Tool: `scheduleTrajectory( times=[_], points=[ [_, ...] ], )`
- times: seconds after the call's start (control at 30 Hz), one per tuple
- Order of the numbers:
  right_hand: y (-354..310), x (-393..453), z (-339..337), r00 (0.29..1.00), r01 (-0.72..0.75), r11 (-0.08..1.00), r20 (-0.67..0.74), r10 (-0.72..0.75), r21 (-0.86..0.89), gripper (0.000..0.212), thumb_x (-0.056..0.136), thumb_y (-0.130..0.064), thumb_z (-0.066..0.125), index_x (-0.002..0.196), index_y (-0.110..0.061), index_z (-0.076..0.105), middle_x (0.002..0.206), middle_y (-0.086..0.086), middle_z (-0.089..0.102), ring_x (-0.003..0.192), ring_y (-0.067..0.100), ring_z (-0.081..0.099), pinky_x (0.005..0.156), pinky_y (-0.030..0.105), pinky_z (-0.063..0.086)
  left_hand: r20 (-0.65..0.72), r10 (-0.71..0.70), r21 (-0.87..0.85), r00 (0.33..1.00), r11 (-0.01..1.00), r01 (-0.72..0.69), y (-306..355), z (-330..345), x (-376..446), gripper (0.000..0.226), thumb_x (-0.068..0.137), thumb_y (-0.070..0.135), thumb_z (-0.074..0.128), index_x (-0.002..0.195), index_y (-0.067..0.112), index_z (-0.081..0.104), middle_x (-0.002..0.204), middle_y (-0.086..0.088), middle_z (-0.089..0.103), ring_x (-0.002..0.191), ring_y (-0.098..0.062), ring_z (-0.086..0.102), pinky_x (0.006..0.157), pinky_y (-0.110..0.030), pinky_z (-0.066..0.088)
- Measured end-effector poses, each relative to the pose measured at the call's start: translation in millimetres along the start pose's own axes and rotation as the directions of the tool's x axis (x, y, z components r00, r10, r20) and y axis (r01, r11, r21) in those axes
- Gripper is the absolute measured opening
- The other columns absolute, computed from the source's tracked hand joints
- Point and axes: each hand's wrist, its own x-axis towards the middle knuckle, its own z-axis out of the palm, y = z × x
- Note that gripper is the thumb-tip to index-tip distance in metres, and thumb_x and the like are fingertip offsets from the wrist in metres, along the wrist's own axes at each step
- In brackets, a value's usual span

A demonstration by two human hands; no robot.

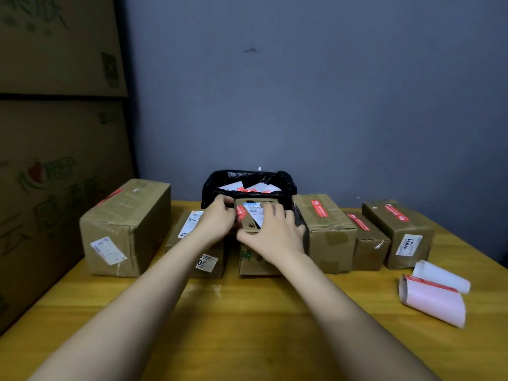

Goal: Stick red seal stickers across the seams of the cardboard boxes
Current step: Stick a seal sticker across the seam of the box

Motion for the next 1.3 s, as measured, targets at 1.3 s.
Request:
scheduleTrajectory(
  times=[1.3],
  points=[
    [90, -37, 0, 0.871, 0.359, 0.638, -0.491, 0.034, 0.681, 0.048, 0.093, -0.043, 0.046, 0.134, -0.052, 0.022, 0.133, -0.046, 0.032, 0.132, -0.013, 0.029, 0.104, 0.007, 0.027, -0.166, 0.316, -0.383, 0.934, 0.852, -0.356, -27, 30, -58, 0.063, 0.074, 0.061, 0.050, 0.131, 0.034, 0.046, 0.135, 0.008, 0.048, 0.127, -0.005, 0.044, 0.107, -0.027, 0.035]
  ],
)
